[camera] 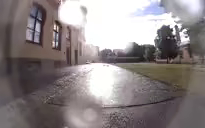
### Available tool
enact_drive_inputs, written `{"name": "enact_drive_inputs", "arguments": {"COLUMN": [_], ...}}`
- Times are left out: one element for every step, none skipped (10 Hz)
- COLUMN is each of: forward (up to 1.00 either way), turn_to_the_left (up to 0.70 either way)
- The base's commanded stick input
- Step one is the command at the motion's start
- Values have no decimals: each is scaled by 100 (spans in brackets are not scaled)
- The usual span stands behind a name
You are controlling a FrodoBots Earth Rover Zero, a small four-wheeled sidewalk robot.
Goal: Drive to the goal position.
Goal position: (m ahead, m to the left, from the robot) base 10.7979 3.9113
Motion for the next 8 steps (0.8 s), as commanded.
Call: {"name": "enact_drive_inputs", "arguments": {"forward": [85, 85, 85, 85, 85, 85, 85, 85], "turn_to_the_left": [0, 0, 0, 0, 0, 0, 0, 0]}}
